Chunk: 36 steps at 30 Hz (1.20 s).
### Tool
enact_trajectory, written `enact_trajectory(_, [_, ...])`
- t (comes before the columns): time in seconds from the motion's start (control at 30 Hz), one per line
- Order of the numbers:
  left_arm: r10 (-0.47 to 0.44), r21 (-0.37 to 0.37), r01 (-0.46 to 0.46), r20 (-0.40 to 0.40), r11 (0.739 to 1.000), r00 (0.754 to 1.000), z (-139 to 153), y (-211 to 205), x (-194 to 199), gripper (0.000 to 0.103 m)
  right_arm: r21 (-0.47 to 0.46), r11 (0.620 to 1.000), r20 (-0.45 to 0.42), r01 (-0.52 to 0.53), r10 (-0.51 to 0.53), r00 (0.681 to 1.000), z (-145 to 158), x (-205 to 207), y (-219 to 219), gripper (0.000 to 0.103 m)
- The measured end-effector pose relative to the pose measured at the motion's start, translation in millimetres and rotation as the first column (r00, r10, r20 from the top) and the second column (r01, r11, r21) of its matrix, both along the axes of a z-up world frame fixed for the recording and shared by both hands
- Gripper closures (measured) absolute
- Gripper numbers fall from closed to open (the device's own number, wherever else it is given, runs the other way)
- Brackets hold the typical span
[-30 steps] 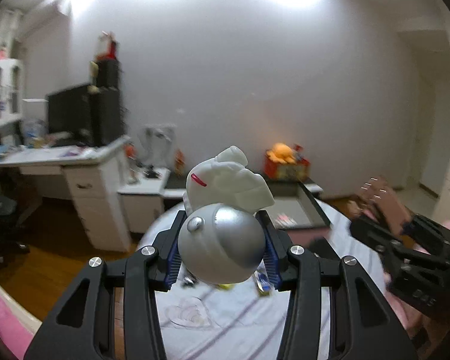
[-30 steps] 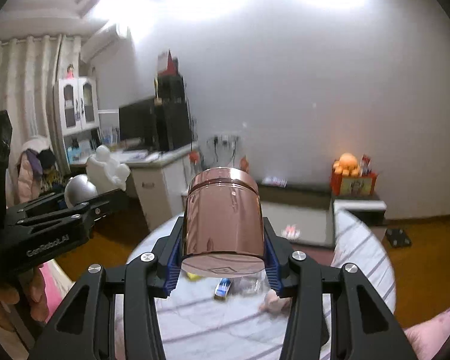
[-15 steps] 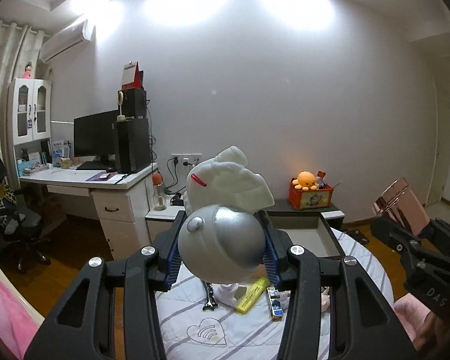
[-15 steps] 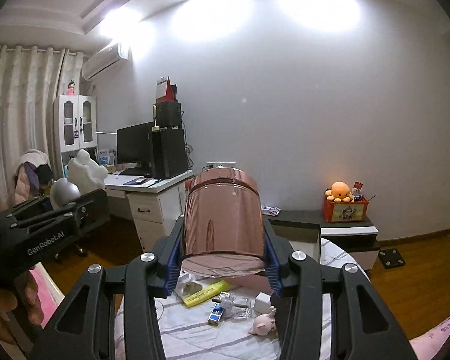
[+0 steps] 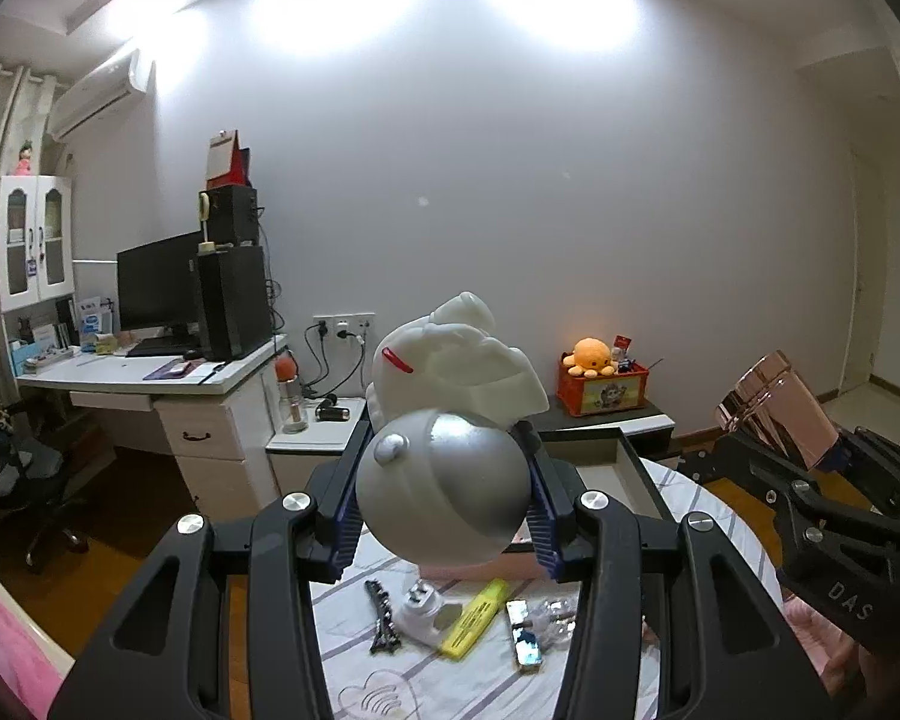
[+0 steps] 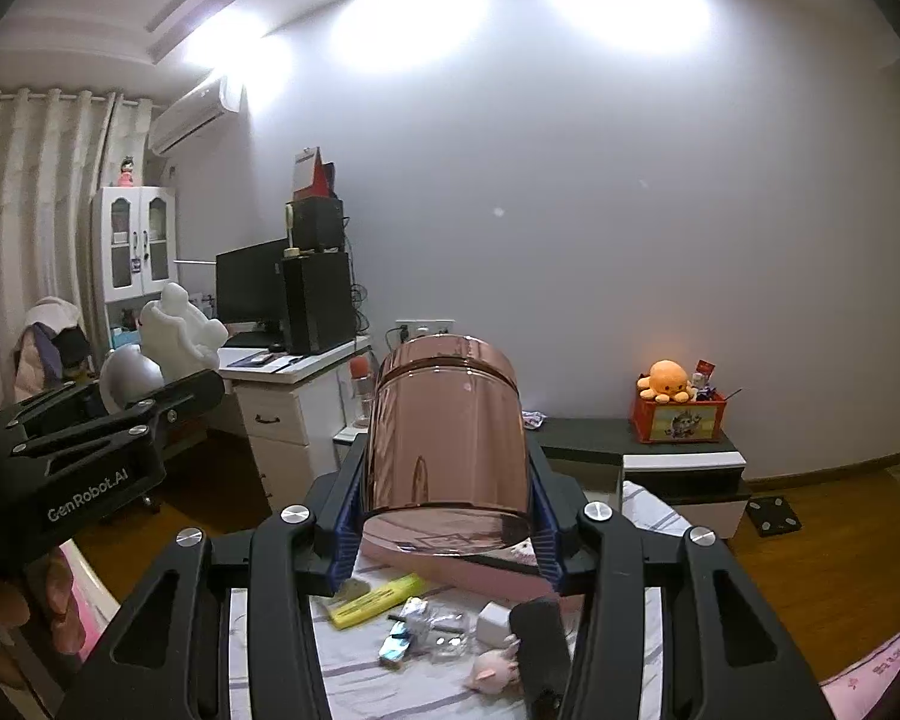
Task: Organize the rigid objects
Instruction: 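Lift the silver ball and copper canister and carry both over the pink box, then lower both held items into the pink box and open both tools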
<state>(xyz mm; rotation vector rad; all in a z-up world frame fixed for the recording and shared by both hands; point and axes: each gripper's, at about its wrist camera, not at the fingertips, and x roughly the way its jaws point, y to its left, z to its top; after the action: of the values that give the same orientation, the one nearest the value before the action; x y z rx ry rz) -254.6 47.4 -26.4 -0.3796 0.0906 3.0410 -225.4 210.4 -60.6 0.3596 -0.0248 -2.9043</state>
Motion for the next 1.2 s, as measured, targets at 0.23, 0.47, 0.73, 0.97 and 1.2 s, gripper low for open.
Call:
enact_trajectory(0.23, [-0.008, -0.020, 0.008, 0.018, 1.000, 1.000, -3.5, 15.6, -41.2, 0.057, 0.003, 1.000, 0.030, 0.016, -0.016, 0.999, -4.1, -36.6, 10.5, 0.056])
enact_trajectory(0.47, [-0.048, -0.005, 0.049, 0.102, 0.999, 0.994, -23.4, 14.9, -105.3, 0.057, 0.023, 1.000, 0.094, 0.013, -0.015, 0.995, -19.2, -93.3, 19.3, 0.056])
enact_trajectory(0.73, [-0.069, 0.017, 0.067, 0.301, 0.998, 0.951, -86.5, 19.6, -193.2, 0.057, 0.055, 0.998, 0.245, 0.011, -0.024, 0.969, -64.5, -169.5, 27.9, 0.056])
enact_trajectory(0.97, [-0.073, 0.007, 0.078, 0.444, 0.997, 0.893, -141.9, 27.4, -247.4, 0.057, 0.086, 0.996, 0.429, 0.036, -0.069, 0.901, -116.0, -218.9, 43.2, 0.056])
enact_trajectory(1.2, [-0.038, -0.036, 0.065, 0.515, 0.997, 0.856, -172.4, 31.7, -263.3, 0.057, 0.108, 0.993, 0.571, 0.046, -0.100, 0.815, -145.8, -238.8, 57.0, 0.055])
